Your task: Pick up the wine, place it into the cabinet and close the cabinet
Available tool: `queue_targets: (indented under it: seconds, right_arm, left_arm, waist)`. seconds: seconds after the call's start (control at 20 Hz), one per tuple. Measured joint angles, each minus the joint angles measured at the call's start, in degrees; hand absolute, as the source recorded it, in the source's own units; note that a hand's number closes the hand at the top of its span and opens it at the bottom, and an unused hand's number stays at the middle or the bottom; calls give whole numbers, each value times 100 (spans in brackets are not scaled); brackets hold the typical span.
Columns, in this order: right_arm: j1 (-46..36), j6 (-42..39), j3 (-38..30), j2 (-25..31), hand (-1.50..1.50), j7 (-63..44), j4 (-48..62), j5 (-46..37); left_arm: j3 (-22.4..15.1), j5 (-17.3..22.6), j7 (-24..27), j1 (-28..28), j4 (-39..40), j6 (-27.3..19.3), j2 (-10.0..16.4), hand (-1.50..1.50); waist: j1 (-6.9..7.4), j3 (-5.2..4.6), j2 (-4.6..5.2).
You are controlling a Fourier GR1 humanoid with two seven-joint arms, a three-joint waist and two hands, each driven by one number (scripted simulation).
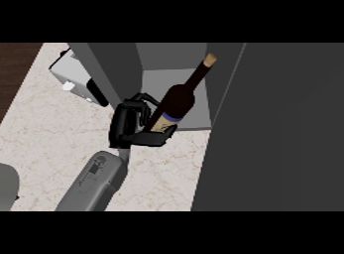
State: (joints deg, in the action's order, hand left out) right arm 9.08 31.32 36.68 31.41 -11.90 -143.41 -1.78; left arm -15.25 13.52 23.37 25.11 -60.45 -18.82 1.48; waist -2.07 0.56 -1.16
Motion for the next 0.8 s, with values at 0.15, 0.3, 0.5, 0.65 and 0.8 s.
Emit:
queue_targets:
  seconds: [0.15,0.3,0.5,0.65,0.8]
  right_arm:
    - [-48,-10,52,-81,-150,48,14,25]
    - [-49,-30,84,-124,-150,101,20,50]
    - [-57,-61,83,-155,-150,157,36,80]
    - [-46,-110,100,-175,-150,223,55,103]
    - [-9,-168,118,-173,-150,261,65,125]
  left_arm:
    - [-70,-96,-54,13,19,-320,19,150]
    - [-183,-274,-214,17,16,-627,78,150]
    - [-267,-450,-463,29,-1,-1054,109,150]
    - [-179,-367,-666,294,184,-1082,37,150]
    - [82,-148,-947,1071,887,-849,-46,150]
  waist:
    - [-42,9,-4]
    - [-93,19,-10]
    - [-163,33,-8]
    - [-255,14,57]
    - [-350,-27,160]
